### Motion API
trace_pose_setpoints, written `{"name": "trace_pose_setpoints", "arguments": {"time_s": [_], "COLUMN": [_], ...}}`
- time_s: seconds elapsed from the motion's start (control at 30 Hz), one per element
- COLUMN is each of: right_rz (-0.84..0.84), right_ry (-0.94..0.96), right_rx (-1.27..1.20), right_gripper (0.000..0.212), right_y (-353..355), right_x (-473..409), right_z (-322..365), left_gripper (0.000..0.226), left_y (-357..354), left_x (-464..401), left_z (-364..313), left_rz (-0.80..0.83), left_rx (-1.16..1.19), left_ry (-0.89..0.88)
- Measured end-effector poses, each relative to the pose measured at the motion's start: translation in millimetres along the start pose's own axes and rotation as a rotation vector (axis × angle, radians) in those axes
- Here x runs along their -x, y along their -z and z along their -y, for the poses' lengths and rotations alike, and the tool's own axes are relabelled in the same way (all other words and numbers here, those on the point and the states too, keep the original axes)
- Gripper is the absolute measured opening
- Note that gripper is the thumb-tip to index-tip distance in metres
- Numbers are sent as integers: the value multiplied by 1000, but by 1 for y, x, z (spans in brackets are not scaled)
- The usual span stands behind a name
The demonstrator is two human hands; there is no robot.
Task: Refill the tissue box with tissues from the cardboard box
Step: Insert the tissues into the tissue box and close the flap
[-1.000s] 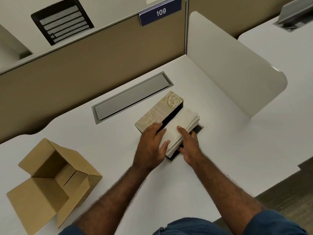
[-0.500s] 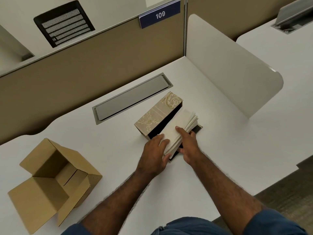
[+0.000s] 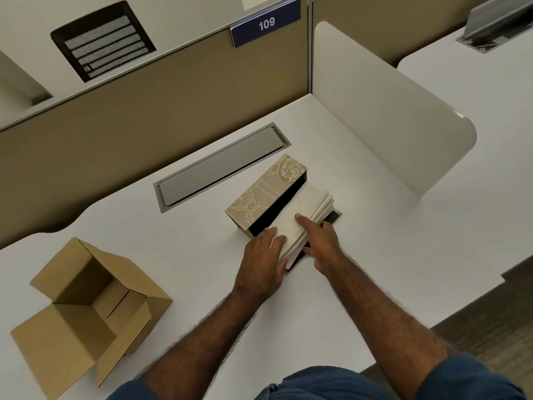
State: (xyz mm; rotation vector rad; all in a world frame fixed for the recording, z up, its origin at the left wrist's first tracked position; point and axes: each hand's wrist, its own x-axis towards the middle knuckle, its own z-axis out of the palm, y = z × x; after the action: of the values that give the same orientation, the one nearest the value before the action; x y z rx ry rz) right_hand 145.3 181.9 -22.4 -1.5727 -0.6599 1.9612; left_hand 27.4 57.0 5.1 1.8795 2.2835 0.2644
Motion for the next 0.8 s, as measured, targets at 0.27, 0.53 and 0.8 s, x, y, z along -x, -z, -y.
{"name": "trace_pose_setpoints", "arguments": {"time_s": [0.27, 0.53, 0.8], "right_rz": [55, 36, 32], "right_ry": [-23, -5, -8], "right_rx": [-64, -91, -78], "right_gripper": [56, 60, 59], "right_y": [10, 10, 9], "right_x": [5, 5, 6], "right_z": [2, -1, 1], "left_gripper": [73, 81, 74], "left_y": [-3, -5, 0], "left_x": [6, 5, 4], "left_z": [-6, -12, -10], "left_rz": [21, 40, 21], "left_rx": [-62, -49, -58], "left_ry": [2, 32, 7]}}
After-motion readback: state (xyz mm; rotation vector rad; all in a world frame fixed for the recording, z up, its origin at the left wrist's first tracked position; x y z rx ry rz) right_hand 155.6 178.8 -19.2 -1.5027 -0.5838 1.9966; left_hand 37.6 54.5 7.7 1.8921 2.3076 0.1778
